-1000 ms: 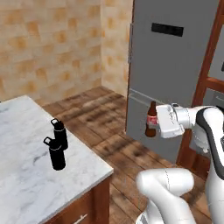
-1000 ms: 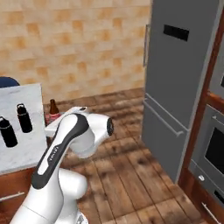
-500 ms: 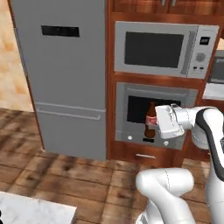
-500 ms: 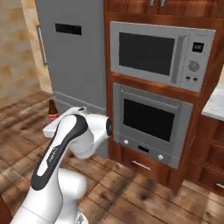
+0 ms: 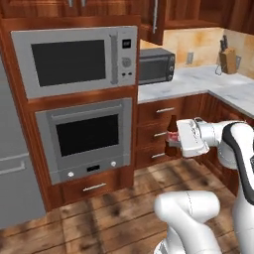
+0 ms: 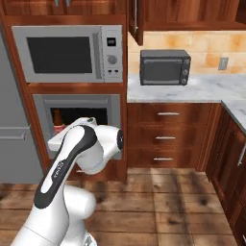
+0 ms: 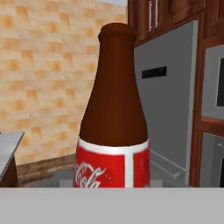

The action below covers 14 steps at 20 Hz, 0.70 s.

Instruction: Pick the water bottle, water bottle, bottled drink from the counter and place them in the open cabinet.

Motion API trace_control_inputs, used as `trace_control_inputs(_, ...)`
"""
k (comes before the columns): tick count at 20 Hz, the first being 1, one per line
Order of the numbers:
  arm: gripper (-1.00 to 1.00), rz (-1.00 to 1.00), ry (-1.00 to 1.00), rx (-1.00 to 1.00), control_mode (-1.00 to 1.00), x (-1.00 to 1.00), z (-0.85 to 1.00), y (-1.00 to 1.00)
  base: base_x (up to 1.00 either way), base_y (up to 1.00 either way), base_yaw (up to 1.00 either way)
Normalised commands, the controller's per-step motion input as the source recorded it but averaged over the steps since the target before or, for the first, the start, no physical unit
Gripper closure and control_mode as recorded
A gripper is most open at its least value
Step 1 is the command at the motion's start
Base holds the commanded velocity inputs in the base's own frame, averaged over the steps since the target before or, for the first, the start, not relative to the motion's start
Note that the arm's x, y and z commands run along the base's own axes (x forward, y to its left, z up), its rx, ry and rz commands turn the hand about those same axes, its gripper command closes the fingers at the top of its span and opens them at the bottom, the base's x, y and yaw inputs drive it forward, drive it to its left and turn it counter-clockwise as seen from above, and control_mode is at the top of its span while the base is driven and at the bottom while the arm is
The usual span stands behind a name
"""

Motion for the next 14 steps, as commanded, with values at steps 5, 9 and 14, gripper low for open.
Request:
trace_control_inputs(5,1.0,0.0,0.0,0.0,1.0,0.0,0.0,0.0,0.24,-0.19,-0.17)
trace_control_inputs(9,1.0,0.0,0.0,0.0,1.0,0.0,0.0,0.0,0.42,-0.51,0.0)
trace_control_inputs(14,1.0,0.0,0.0,0.0,1.0,0.0,0.0,0.0,0.45,-0.6,0.0)
